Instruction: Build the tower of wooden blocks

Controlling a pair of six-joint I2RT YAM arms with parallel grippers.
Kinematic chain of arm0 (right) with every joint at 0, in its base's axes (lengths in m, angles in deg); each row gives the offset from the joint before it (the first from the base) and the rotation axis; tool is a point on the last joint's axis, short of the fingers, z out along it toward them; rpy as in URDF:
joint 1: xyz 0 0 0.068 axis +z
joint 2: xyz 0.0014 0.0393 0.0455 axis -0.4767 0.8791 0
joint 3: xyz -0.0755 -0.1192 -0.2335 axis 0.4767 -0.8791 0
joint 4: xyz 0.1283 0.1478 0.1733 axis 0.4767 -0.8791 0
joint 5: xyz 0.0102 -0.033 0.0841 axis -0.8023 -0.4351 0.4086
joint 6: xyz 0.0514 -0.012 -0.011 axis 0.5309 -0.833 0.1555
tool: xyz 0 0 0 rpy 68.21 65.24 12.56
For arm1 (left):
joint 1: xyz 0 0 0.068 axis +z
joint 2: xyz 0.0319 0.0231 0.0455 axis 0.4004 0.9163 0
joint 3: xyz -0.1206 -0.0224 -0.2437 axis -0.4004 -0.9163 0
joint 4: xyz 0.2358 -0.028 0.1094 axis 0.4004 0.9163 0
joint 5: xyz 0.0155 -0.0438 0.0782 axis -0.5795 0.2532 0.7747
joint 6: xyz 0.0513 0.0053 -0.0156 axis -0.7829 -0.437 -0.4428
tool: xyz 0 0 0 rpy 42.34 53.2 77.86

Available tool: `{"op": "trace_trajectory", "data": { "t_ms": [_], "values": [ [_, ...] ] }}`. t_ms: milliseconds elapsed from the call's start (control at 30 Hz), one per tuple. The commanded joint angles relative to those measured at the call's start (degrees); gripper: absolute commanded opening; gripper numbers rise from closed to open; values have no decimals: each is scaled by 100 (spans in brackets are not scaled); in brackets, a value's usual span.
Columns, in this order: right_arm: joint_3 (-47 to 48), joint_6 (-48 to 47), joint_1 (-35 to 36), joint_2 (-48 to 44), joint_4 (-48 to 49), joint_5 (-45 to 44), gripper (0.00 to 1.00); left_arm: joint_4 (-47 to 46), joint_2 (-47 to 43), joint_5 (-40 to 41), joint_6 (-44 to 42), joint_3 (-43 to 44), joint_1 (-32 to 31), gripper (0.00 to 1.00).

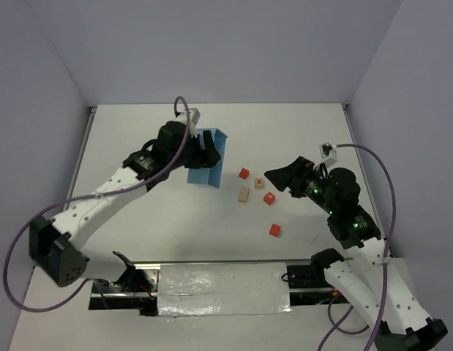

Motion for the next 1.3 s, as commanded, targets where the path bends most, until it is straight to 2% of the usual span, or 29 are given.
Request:
{"op": "trace_trajectory", "data": {
  "t_ms": [0, 67, 100, 167, 200, 233, 367, 400, 467, 600, 733, 867, 1067, 1100, 1133, 1167, 1200, 1233, 1267],
  "values": [
    [-10, 103, 47, 33, 374, -208, 85, 752, 976, 1166, -372, 637, 61, 0],
    [-2, 59, 38, -37, 155, -392, 86, 972, 1501, 1823, -514, 945, -157, 0],
    [59, 7, 38, -81, 50, -706, 87, 1139, 1696, 2837, -566, 1364, -298, 0],
    [147, -81, 29, -248, -328, -1077, 90, 1963, 2466, 3809, -645, 1955, -764, 0],
    [244, -186, 20, -318, -442, -1366, 90, 2201, 2768, 4214, -681, 2549, -904, 0],
    [305, -239, -14, -371, -687, -1456, 90, 2743, 3414, 4906, -707, 2877, -1132, 0],
    [762, -643, -76, -661, -1443, -1983, 91, 4203, 4992, 5711, -558, 4756, -1423, 0],
    [833, -705, -94, -723, -1559, -2062, 91, 4460, 5499, 5956, -523, 5013, -1459, 0],
    [1025, -820, -120, -872, -1735, -2177, 92, 5074, 5924, 6011, -531, 5662, -1564, 0],
    [1229, -1022, -146, -1092, -2034, -2344, 93, 5122, 6409, 5818, -707, 5878, -1635, 0],
    [1326, -1127, -147, -1154, -2122, -2362, 93, 4709, 6269, 5537, -848, 5552, -1626, 0],
    [1177, -1145, -138, -1084, -2070, -2327, 94, 4893, 5910, 5493, -400, 5492, -1609, 0],
    [746, -1048, -147, -1127, -1377, -1591, 94, 4542, 4355, 5353, 573, 4666, -1399, 1],
    [693, -1083, -147, -1093, -1253, -1467, 94, 4446, 3839, 5213, 611, 4482, -1363, 0],
    [649, -1110, -147, -1023, -1174, -1196, 94, 3810, 3477, 4959, 568, 3845, -1328, 0],
    [649, -1136, -147, -822, -1060, -749, 94, 3229, 2621, 4026, 228, 3351, -1232, 0],
    [631, -1128, -155, -698, -1007, -527, 93, 2553, 2177, 3338, 50, 2842, -1153, 0],
    [588, -1110, -155, -593, -945, -360, 92, 1163, 1668, 2609, -38, 1723, -917, 0],
    [544, -997, -155, -444, -805, -158, 92, 436, 741, 1888, 4, 1111, -767, 0]
  ]
}}
